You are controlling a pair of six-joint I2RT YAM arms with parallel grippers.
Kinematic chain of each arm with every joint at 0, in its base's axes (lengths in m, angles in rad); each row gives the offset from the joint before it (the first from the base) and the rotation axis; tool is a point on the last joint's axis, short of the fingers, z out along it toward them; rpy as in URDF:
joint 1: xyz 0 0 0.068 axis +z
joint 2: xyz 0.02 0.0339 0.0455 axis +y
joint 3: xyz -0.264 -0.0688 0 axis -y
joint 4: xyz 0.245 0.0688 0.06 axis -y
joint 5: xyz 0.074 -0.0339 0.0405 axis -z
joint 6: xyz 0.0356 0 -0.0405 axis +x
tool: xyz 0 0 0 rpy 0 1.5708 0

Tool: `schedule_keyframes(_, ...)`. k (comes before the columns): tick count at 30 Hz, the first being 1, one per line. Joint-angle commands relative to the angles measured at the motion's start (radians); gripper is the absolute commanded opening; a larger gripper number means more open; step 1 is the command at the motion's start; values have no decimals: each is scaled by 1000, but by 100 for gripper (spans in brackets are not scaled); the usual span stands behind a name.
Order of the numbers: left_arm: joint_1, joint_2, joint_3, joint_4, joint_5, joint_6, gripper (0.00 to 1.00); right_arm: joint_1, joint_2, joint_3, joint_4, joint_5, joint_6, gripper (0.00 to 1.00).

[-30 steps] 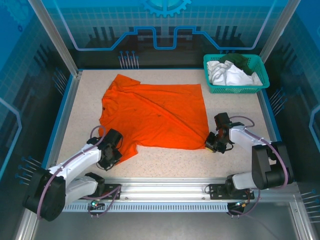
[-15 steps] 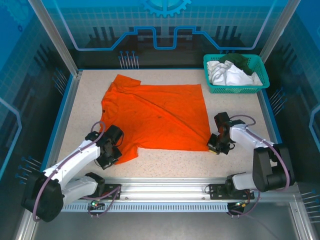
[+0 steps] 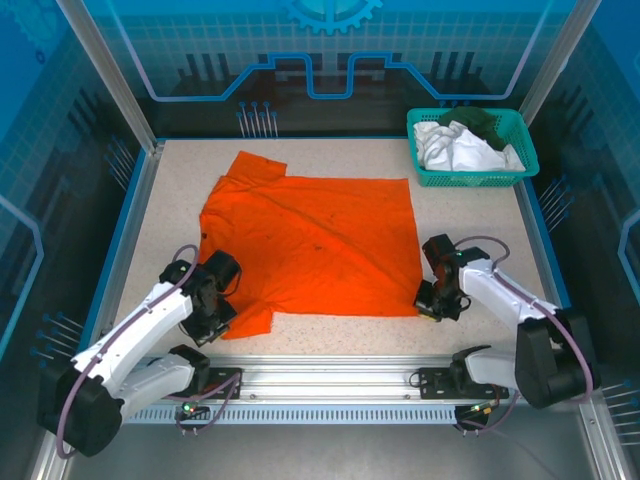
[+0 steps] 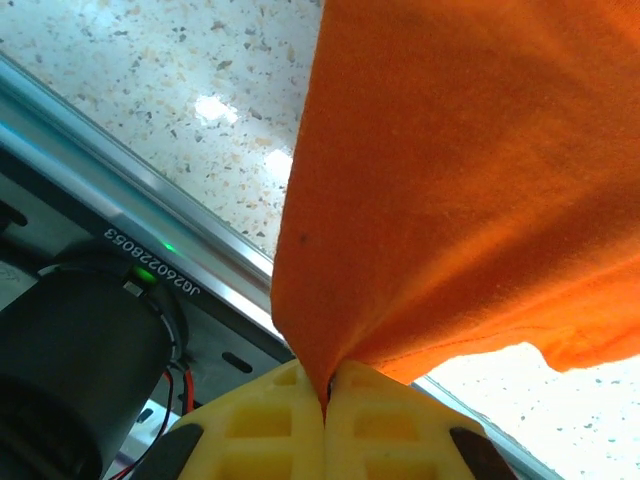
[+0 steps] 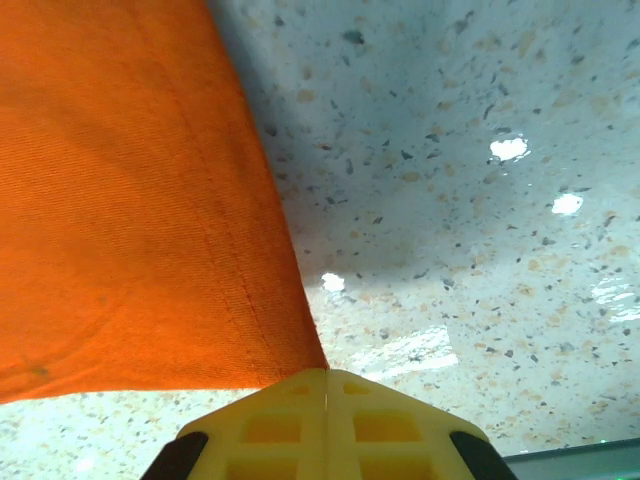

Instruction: Fold and stack the t-shirts

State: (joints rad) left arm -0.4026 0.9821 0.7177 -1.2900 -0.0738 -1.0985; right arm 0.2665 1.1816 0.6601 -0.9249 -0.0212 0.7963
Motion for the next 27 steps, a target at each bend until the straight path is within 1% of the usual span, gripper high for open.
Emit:
schedule_keyframes(1, -6, -18, 40, -100, 5, 2, 0, 25, -97, -31, -27, 22, 46, 0)
schedule_keyframes(3, -7, -25, 36, -115, 12, 7, 0, 30, -91, -43, -20, 16, 44, 0)
schedule_keyframes(5, -14, -31, 30, -117, 30, 6, 0, 33, -41, -44, -28, 8, 27, 0)
schedule_keyframes(10, -19, -12, 67, -140, -12, 30, 0, 54, 48, -5, -49, 21, 7, 0)
schedule_keyframes(16, -18, 91, 113, -24, 20, 57, 0, 53, 80, 62, -37, 12, 11, 0)
schedule_keyframes(19, -14, 174, 197, 5, 3, 107, 0, 31, 101, 122, -40, -3, 3, 0)
schedule_keyframes(22, 4, 255, 302, 15, -40, 166, 0, -9, 136, 186, -34, -27, -3, 0)
schedule_keyframes(23, 21, 283, 339, 20, -48, 191, 0, -25, 153, 212, -34, -31, -9, 0)
schedule_keyframes(27, 98, 394, 462, 73, -21, 282, 0, -71, 227, 326, -30, -49, -22, 0)
